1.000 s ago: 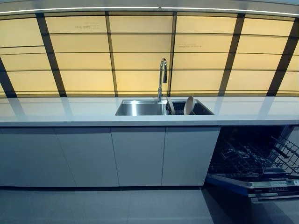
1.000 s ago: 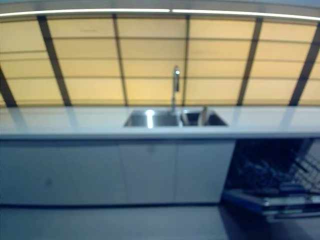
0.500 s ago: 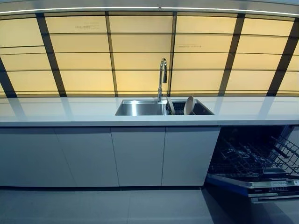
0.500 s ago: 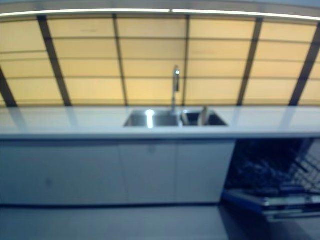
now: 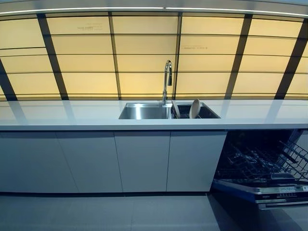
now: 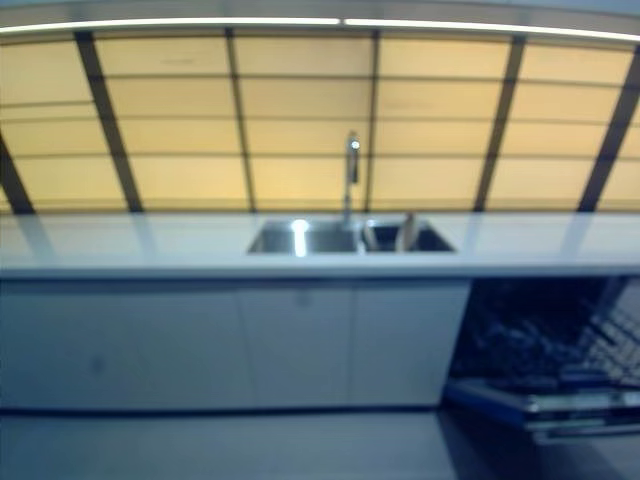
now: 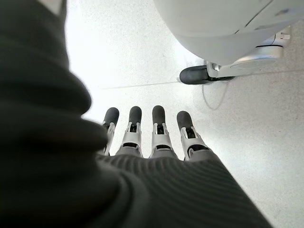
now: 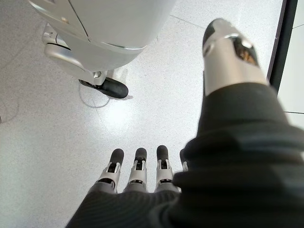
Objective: Take plates into dishwasher
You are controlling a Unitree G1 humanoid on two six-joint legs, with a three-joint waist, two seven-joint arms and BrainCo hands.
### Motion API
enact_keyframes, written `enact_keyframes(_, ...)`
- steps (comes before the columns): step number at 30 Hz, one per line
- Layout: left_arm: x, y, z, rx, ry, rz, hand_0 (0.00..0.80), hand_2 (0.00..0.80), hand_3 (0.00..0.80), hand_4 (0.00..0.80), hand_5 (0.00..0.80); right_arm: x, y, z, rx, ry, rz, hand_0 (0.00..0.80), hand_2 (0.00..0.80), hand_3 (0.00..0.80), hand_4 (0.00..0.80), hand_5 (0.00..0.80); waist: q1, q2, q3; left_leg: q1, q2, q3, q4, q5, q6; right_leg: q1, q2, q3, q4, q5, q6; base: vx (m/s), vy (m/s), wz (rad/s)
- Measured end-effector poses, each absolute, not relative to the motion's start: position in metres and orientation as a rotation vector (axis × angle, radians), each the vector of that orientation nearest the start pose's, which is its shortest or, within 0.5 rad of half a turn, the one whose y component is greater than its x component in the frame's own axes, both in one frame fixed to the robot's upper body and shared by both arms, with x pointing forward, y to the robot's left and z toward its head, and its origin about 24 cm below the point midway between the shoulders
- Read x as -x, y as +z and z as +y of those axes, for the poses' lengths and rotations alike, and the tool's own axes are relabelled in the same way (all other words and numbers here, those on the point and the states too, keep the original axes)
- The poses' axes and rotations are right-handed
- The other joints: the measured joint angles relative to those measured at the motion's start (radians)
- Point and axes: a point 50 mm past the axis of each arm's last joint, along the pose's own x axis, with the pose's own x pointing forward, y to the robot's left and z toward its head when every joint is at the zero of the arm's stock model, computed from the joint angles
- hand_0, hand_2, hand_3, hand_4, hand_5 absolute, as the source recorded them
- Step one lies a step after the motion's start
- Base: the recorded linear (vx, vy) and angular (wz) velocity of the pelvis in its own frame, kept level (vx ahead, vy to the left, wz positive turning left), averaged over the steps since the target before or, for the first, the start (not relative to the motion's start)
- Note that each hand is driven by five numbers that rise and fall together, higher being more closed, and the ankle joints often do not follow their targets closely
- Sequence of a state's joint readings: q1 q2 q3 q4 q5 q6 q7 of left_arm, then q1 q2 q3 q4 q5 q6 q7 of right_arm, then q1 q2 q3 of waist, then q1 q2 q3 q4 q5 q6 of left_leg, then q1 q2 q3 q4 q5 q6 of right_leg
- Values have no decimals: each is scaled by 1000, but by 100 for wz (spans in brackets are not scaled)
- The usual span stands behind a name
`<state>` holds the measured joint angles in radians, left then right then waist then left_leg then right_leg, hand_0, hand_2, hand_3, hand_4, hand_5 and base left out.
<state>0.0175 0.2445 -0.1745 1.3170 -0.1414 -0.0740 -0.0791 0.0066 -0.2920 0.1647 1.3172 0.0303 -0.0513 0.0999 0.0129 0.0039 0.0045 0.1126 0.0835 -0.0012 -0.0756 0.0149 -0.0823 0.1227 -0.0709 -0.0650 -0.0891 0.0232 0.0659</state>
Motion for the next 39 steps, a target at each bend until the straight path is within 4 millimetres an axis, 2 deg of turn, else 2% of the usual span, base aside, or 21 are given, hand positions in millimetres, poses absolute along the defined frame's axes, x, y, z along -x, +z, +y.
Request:
enact_keyframes(4, -68, -166, 234, -160, 39, 1267, 0, 0, 0, 0, 0, -71, -161, -251, 264, 21, 1287, 0, 0, 0, 0, 0, 0, -1, 1, 0, 0, 0, 0, 0, 0, 1, 0, 0, 0, 0, 0, 0, 0, 0)
enact_keyframes(7, -67, -166, 234, -161, 41, 1268, 0, 0, 0, 0, 0, -80, -159, -249, 251, 25, 1227, 0, 0, 0, 0, 0, 0, -3, 3, 0, 0, -1, 0, 0, 0, 3, 0, -1, 0, 0, 0, 0, 0, 0)
enact_keyframes(9, -67, -166, 233, -160, 41, 1264, 0, 0, 0, 0, 0, -106, -150, -244, 226, 36, 1094, 0, 0, 0, 0, 0, -5, -5, 7, 0, 0, 1, -1, 0, 0, 5, 0, 0, 0, -1, 0, 0, 0, 0)
enact_keyframes(10, -67, -166, 233, -160, 41, 1264, 0, 0, 0, 0, 0, -106, -150, -244, 226, 36, 1094, 0, 0, 0, 0, 0, -5, -5, 7, 0, 0, 1, -1, 0, 0, 5, 0, 0, 0, -1, 0, 0, 0, 0)
enact_keyframes(11, -65, -166, 233, -160, 43, 1260, 0, 0, 0, 0, 0, -136, -135, -237, 192, 48, 939, 0, 0, 0, 0, 0, -15, -7, 8, 0, 0, 1, -1, 1, 0, 4, 0, 0, 0, -1, 0, 0, 0, 0)
enact_keyframes(12, -61, -166, 232, -159, 45, 1259, 0, 0, 0, 0, 0, -173, -108, -224, 173, 85, 738, 0, 0, 0, 0, 0, -27, -8, 9, 6, 0, 2, -3, 1, 0, 4, 0, 1, 0, -1, 0, 0, 0, 0)
enact_keyframes(13, -61, -166, 231, -155, 47, 1252, 0, 0, 0, 0, 0, -187, -91, -218, 165, 97, 639, 0, 0, 0, 0, 0, -30, -8, 9, 11, -1, 4, -7, 2, -1, 4, 0, 3, 0, -1, 1, -28, 36, -4)
enact_keyframes(14, -60, -166, 231, -152, 49, 1247, 0, 0, 0, 0, 0, -193, -80, -215, 164, 106, 578, 0, 0, 0, 0, 0, -32, -8, 10, 12, -1, 4, -9, 3, 0, 4, 0, 4, 0, 0, 1, -17, 37, -2)
enact_keyframes(15, -57, -166, 232, -153, 59, 1245, 0, 0, 0, 0, 0, -205, -60, -207, 158, 130, 464, 0, 0, 0, 0, 0, -32, -9, 10, 13, -2, 5, -9, 3, -1, 5, -1, 4, 0, -1, 2, -8, 30, -1)
enact_keyframes(16, -55, -166, 232, -152, 65, 1248, 0, 0, 0, 0, 0, -210, -51, -205, 156, 139, 415, 0, 0, 0, 0, 0, -33, -9, 10, 13, -2, 6, -9, 3, -1, 5, -2, 5, 0, -1, 2, 0, 54, -2)
enact_keyframes(17, -49, -166, 234, -144, 87, 1259, 0, 0, 0, 0, 0, -221, -30, -200, 153, 159, 295, 0, 0, 0, 0, 0, -39, -9, 10, 13, -4, 10, -9, 3, -1, 4, -4, 6, 0, -2, 4, 6, 64, -3)
enact_keyframes(19, -45, -166, 235, -141, 99, 1266, 0, 0, 0, 0, 0, -228, -13, -200, 157, 167, 213, 0, 0, 0, 0, 0, -50, -9, 10, 13, -6, 11, -10, 3, 0, 4, -6, 7, 0, -2, 5, 15, 81, -6)
enact_keyframes(20, -45, -166, 235, -141, 100, 1265, 0, 0, 0, 0, 0, -236, 13, -203, 184, 174, 95, 0, 0, 0, 0, 0, -53, -4, 13, 14, -7, 22, -13, 3, -1, 0, -8, 17, 0, 0, 8, 35, 105, -17)
enact_keyframes(24, -47, -167, 232, -134, 94, 1247, 0, 0, 0, 0, 0, -254, 72, -218, 152, 150, -155, 0, 0, 0, 0, 0, -56, -3, 12, 17, -9, 31, -14, 5, -3, -3, -11, 27, 0, 1, 11, 39, 105, -8)
enact_keyframes(34, -44, -169, 224, -121, 91, 1257, 0, 0, 0, 0, 0, -262, 136, -208, 4, 216, -460, 0, 0, 0, 0, 0, -54, 4, 15, 17, -16, 34, -15, 5, 1, -4, -18, 29, 2, 4, 15, 32, 72, 0)
enact_keyframes(36, -45, -169, 224, -125, 86, 1254, 0, 0, 0, 0, 0, -269, 157, -205, -42, 224, -538, 0, 0, 0, 0, 0, -53, 4, 15, 16, -19, 35, -15, 6, 3, -4, -22, 30, 4, 6, 17, 41, 94, -1)
enact_keyframes(39, -51, -168, 224, -132, 74, 1243, 0, 0, 0, 0, 0, -276, 173, -208, -44, 198, -585, 0, 0, 0, 0, 0, -52, 1, 16, 16, -24, 36, -15, 9, 5, -3, -26, 31, 5, 8, 21, 30, 69, -1)
